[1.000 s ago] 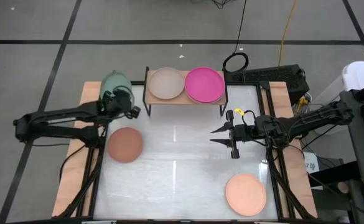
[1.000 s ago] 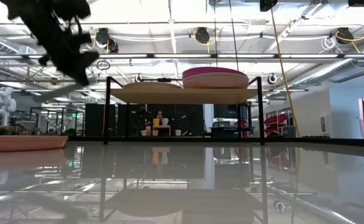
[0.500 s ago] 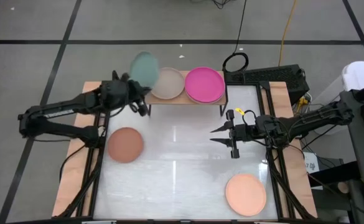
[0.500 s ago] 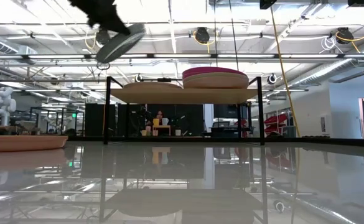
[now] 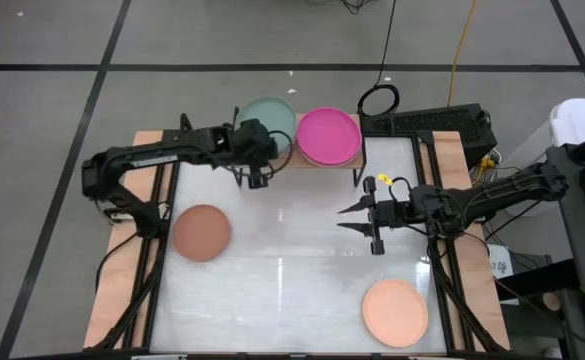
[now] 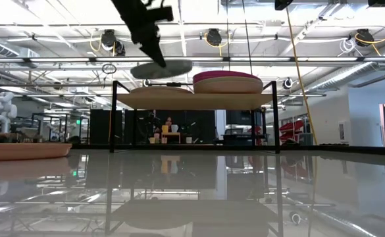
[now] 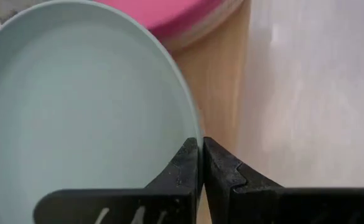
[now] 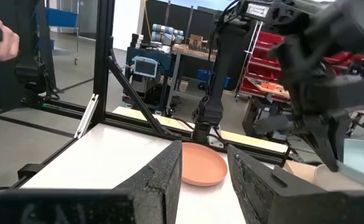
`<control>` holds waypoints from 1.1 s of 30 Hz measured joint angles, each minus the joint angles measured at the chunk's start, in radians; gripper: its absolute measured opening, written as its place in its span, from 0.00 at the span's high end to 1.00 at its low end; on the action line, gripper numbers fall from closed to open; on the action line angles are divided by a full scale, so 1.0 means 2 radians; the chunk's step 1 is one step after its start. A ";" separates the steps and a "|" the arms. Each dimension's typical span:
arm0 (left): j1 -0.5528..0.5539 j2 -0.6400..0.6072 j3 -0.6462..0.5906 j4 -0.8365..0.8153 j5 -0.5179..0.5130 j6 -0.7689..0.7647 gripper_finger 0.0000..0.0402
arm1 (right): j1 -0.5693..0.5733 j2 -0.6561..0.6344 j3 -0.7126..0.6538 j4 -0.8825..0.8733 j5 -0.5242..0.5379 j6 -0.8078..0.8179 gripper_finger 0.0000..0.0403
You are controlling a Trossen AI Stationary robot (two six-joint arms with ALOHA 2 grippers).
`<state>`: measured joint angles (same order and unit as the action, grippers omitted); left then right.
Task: Place and stack plates onto a shelf
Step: Stack the light green plate on top of the gray plate on the shelf, then stack the light orange plate on top of the light green plate on the shelf
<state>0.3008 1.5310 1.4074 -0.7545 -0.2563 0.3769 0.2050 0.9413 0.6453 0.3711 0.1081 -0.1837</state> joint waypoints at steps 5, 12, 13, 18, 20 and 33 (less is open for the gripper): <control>0.027 0.021 0.000 -0.009 0.019 -0.008 0.98 | 0.000 0.000 0.000 -0.005 -0.001 0.003 0.72; 0.039 0.025 -0.001 -0.010 0.043 -0.019 0.94 | 0.000 0.000 0.000 -0.005 -0.001 0.002 0.72; 0.040 0.025 -0.001 -0.010 0.044 -0.020 0.91 | 0.000 0.000 0.000 -0.005 -0.001 0.002 0.72; 0.040 0.026 -0.001 -0.009 0.053 -0.021 0.82 | 0.000 0.000 0.000 -0.004 -0.002 0.002 0.72; 0.040 0.025 -0.001 -0.009 0.053 -0.023 0.80 | 0.000 0.000 0.000 -0.005 -0.002 0.002 0.72; 0.029 -0.034 0.029 -0.017 0.061 -0.128 0.78 | 0.000 0.000 0.000 -0.012 -0.001 0.004 0.72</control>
<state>0.3588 1.4621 1.4658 -0.7877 -0.1348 0.1213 0.2050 0.9413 0.6453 0.3465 0.1059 -0.1751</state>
